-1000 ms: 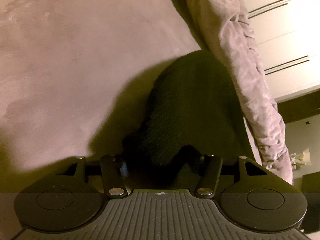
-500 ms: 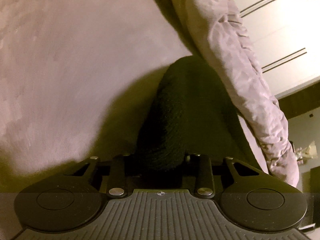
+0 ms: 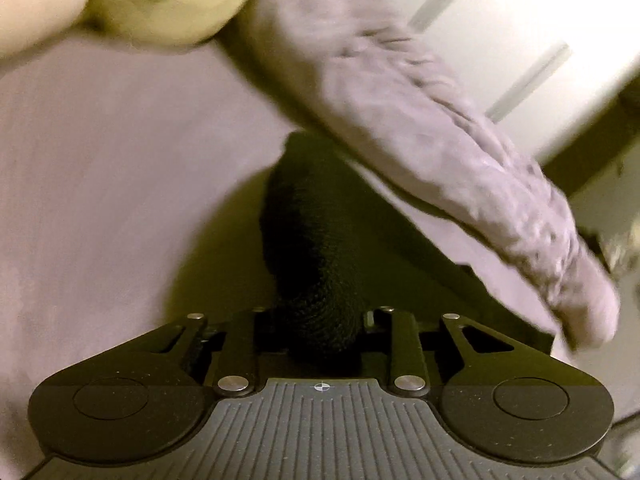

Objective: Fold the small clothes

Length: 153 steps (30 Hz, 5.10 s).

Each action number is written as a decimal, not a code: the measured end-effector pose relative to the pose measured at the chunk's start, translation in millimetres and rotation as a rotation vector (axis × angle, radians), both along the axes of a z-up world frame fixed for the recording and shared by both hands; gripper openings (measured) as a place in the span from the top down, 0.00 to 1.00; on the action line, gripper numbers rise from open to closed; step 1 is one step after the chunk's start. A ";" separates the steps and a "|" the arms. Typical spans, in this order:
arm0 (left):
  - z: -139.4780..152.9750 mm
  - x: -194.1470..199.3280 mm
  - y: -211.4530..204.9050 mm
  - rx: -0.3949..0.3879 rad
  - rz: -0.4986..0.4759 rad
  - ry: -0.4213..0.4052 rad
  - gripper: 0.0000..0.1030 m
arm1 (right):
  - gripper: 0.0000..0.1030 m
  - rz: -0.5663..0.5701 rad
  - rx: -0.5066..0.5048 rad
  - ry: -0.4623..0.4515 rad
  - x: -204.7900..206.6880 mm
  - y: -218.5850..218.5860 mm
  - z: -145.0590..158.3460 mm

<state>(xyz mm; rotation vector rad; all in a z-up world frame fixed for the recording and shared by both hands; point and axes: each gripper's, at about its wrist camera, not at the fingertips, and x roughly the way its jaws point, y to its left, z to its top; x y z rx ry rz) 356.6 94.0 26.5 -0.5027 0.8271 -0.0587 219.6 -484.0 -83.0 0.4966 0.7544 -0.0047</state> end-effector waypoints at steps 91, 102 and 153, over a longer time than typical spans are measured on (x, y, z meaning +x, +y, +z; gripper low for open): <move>-62.9 -1.4 -102.0 0.183 -0.259 0.116 0.23 | 0.51 0.280 0.436 0.088 220.7 23.6 -16.2; -45.2 -15.8 -117.5 0.325 -0.267 0.077 0.20 | 0.78 0.341 0.019 -0.175 191.0 52.8 63.8; -39.4 -23.2 -191.0 0.374 -0.344 0.083 0.19 | 0.81 0.100 -0.315 -0.132 144.7 -40.5 29.5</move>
